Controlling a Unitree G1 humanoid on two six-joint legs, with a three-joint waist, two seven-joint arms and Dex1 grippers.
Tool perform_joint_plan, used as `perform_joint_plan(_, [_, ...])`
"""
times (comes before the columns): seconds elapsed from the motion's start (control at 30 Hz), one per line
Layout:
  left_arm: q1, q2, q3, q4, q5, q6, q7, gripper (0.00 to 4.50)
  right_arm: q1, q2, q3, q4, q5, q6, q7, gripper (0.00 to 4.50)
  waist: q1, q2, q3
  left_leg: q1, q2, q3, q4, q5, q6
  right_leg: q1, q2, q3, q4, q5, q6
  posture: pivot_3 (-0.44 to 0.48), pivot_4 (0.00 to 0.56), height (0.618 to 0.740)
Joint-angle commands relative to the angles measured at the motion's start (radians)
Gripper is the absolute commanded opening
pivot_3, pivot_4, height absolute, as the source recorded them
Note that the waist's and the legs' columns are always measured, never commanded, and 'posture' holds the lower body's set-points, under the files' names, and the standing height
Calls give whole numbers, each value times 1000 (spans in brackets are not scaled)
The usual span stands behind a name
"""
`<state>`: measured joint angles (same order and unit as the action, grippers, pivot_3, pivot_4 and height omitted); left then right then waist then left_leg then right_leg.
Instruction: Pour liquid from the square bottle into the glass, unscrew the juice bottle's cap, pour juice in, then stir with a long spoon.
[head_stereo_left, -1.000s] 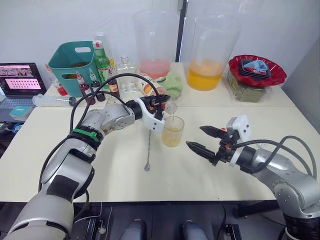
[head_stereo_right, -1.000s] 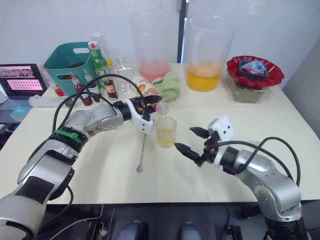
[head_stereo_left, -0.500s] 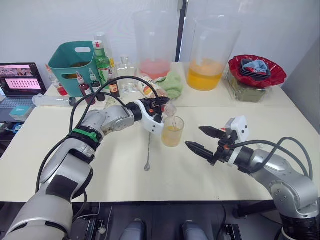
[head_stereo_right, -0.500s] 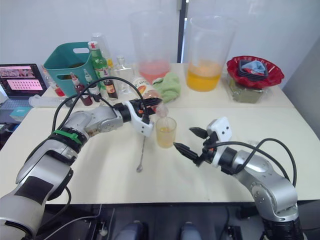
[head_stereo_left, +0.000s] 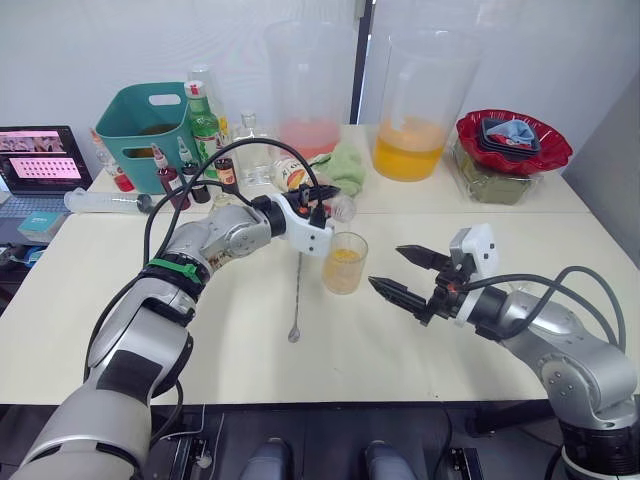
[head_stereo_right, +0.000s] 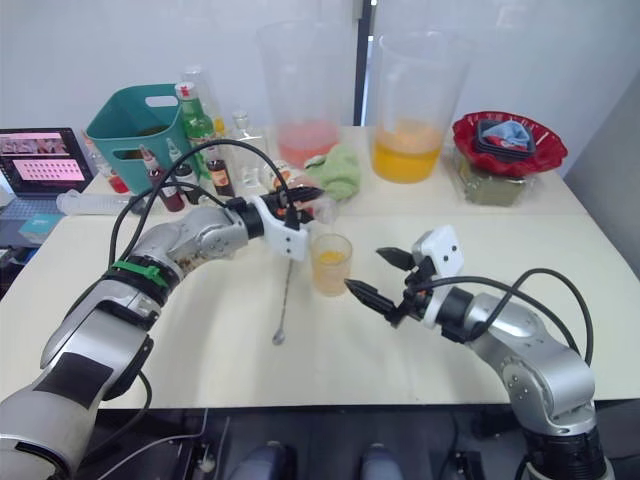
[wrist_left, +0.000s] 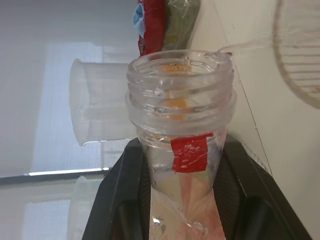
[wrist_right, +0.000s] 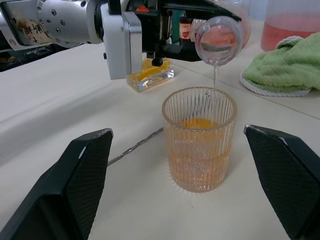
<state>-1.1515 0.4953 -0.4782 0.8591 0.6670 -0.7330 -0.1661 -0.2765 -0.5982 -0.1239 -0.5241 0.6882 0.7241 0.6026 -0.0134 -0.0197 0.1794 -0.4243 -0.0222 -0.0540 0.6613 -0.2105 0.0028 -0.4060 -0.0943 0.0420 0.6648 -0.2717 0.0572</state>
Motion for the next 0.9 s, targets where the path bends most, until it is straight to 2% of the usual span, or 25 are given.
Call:
perform_joint_plan(0.03, [5, -8, 92, -77, -142, 43, -85, 1255, -25, -11, -10, -3, 11, -9, 16, 4443, 0, 0, 0, 0, 0, 0, 0, 0, 0, 0, 0, 0, 0, 0, 0, 0, 150, 740])
perform_joint_plan(0.17, [40, -27, 171, -157, -291, 138, -206, 1255, -46, -17, -8, 15, 11, -9, 32, 4443, 0, 0, 0, 0, 0, 0, 0, 0, 0, 0, 0, 0, 0, 0, 0, 0, 150, 740])
perform_joint_plan(0.27, [74, -49, 246, -258, -438, 277, -310, 1255, -66, -22, -11, 33, 14, -7, 46, 4443, -1, 0, 0, 0, 0, 0, 1, 0, 0, 0, 0, 0, 1, 0, 0, 0, 150, 740])
perform_joint_plan(0.33, [91, -73, 349, -391, -629, 528, -387, 1255, -94, -34, -6, 60, 13, -8, 74, 4443, -3, 0, 0, 0, 0, 0, 1, 0, 0, 0, 0, 0, 1, 0, 0, 0, 150, 740])
perform_joint_plan(0.4, [103, -81, 431, -517, -767, 754, -427, 1255, -120, -45, 0, 92, 11, -10, 102, 4443, -6, 0, 0, -1, 1, -1, 2, 0, 0, 0, 0, 0, 1, 0, 0, 0, 150, 740])
perform_joint_plan(0.6, [180, -21, 538, -861, -954, 1185, -447, 1255, -186, -78, 19, 182, 5, -30, 213, 4443, -20, 1, 0, 0, 2, -2, 2, 0, 0, 0, 2, 0, 2, 0, 0, 0, 150, 740])
perform_joint_plan(0.73, [245, 37, 626, -1050, -1080, 1440, -423, 1255, -228, -131, 25, 256, 11, -62, 367, 4443, -23, 1, 0, 1, 2, -2, 3, 0, 0, 1, 2, 0, 2, 0, 0, 0, 150, 740])
perform_joint_plan(0.9, [383, 139, 774, -1236, -1226, 1676, -408, 1255, -289, -184, 28, 355, 47, -57, 555, 4443, -29, 1, 0, 1, 3, -3, 3, 0, 0, 0, 2, 1, 1, 0, 0, 0, 150, 740])
